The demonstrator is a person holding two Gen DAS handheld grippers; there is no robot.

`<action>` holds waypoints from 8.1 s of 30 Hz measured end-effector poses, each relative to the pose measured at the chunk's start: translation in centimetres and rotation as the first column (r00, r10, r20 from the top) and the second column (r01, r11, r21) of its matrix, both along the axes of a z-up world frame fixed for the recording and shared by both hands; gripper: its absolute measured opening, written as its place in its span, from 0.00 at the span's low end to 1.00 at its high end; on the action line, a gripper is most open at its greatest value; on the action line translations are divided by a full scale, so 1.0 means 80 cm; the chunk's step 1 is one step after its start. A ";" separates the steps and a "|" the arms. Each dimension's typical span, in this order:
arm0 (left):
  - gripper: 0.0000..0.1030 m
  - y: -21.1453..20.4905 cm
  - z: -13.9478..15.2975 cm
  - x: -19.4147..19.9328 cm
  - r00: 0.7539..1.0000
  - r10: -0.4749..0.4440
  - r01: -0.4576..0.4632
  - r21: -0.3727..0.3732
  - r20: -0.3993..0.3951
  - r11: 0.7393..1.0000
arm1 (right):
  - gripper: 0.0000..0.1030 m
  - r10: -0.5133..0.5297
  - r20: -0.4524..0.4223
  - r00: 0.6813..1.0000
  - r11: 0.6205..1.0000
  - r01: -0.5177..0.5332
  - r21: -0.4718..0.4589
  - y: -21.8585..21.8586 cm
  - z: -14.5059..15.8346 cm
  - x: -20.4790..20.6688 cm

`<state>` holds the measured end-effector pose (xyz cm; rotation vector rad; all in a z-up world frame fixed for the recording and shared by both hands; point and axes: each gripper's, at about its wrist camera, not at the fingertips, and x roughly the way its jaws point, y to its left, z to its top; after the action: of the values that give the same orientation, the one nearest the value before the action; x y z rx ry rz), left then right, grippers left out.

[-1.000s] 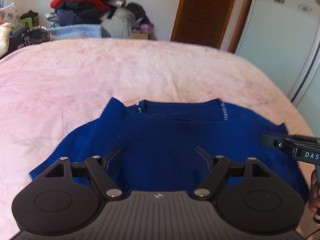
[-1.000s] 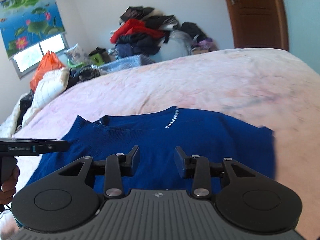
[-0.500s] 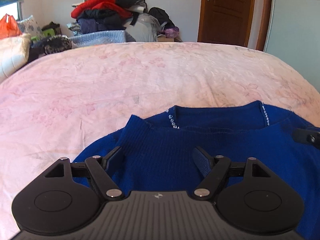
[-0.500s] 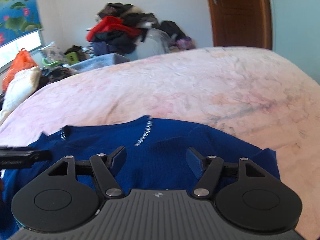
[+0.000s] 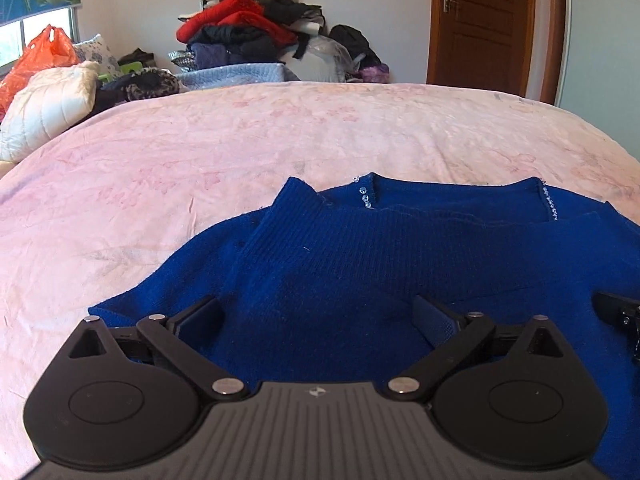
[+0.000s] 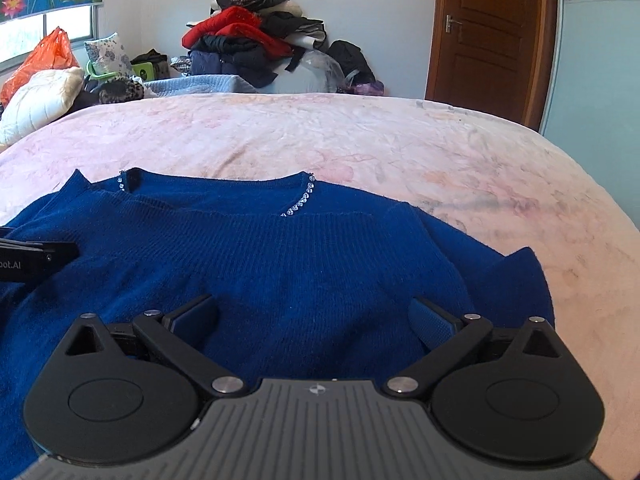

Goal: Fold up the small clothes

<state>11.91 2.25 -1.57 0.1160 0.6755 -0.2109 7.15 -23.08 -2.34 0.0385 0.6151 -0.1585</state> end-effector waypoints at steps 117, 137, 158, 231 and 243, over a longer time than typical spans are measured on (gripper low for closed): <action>0.25 0.101 0.020 0.121 0.935 -0.194 0.089 -0.331 -0.297 0.939 | 0.17 0.645 -0.062 0.762 0.668 -0.601 -0.439 0.369 0.024 -0.141; 0.10 0.081 0.074 0.080 0.972 -0.086 0.013 -0.313 -0.219 0.950 | 0.08 0.589 0.118 0.799 0.803 -0.564 -0.193 0.265 0.070 -0.148; 0.10 -0.015 0.120 0.050 0.974 -0.120 0.052 -0.322 -0.195 0.945 | 0.08 0.341 0.250 0.906 0.913 -0.382 0.141 0.101 0.077 -0.175; 0.11 -0.158 0.125 0.023 0.955 -0.255 0.219 -0.221 -0.149 0.950 | 0.09 0.217 0.284 0.934 0.945 -0.274 0.180 0.031 0.054 -0.201; 0.11 -0.198 0.118 0.018 0.948 -0.270 0.238 -0.189 -0.167 0.953 | 0.09 0.153 0.290 0.945 0.944 -0.226 0.239 -0.001 0.043 -0.208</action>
<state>13.37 -13.58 7.83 0.0219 0.8307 -0.5326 -9.49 -23.13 1.13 0.2595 0.3618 0.1206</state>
